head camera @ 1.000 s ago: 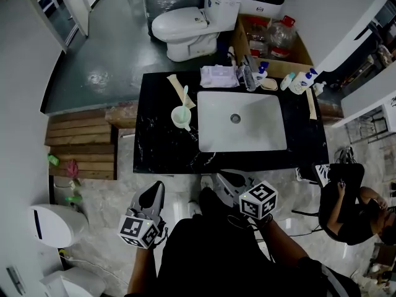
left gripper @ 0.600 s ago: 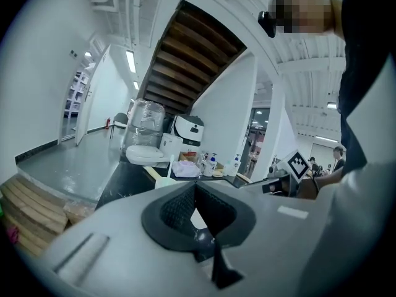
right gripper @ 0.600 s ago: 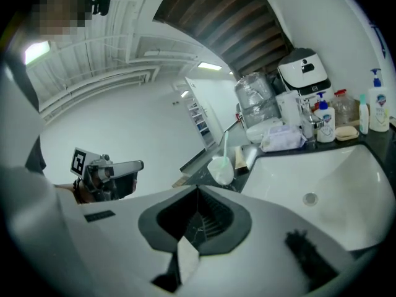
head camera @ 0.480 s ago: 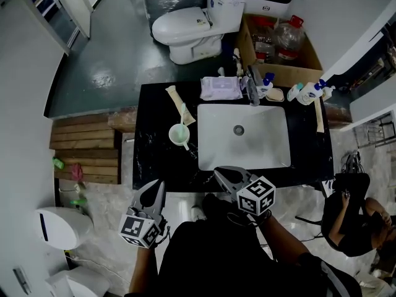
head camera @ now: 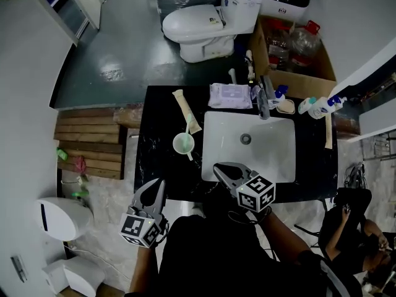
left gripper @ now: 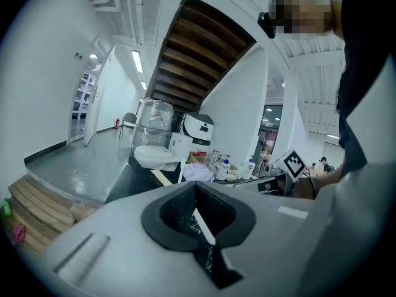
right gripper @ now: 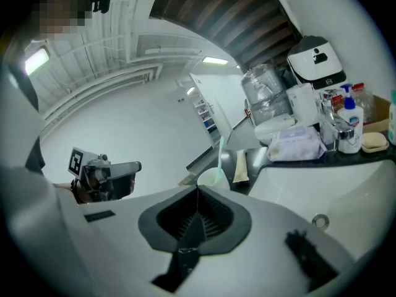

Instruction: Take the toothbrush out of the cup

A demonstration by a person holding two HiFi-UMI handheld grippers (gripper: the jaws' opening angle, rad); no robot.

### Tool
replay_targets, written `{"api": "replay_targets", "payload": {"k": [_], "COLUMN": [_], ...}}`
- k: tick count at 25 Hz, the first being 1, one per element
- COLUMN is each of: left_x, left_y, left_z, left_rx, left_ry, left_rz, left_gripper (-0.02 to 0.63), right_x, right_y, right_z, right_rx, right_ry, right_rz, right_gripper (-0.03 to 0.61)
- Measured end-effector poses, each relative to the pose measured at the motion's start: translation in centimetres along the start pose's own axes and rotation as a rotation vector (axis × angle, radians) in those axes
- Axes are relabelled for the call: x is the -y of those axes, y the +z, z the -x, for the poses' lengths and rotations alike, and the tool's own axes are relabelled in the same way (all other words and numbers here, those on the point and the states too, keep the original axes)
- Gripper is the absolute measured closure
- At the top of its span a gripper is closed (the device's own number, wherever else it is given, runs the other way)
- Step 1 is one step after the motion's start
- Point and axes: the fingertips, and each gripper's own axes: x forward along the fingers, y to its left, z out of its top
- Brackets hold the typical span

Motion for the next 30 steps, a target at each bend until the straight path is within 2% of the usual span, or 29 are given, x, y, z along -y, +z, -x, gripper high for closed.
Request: {"api": "replay_targets", "payload": {"k": [7,13,23,30], "left_x": [-1.1,-2.8,-5.0,-5.2], "left_y": [0.5,1.3,1.2,1.2], "left_z": [-0.3,-0.8,-2.6,-4.2], "left_rx": [0.009,0.019,-0.015,-0.035], "left_ry": [0.028,0.014,-0.103,-0.156], "left_rz": [0.009,0.024,-0.025,-0.024], "left_gripper": [0.604,0.604,0.598,0.581], "right_x": [0.5,0.8,1.1,2.3], "right_y": [1.6,3.0,4.4,4.5], "right_z": [-1.8,-3.5,-7.3,-10.3], "right_rx": [-0.013,-0.003,-0.006,-0.032], "right_ry": [0.027,-0.013,-0.09,-0.099], "right_rz": [0.037,0.037,0.014,0.02], "right_gripper": [0.563,0.563,0.561,0.557]}}
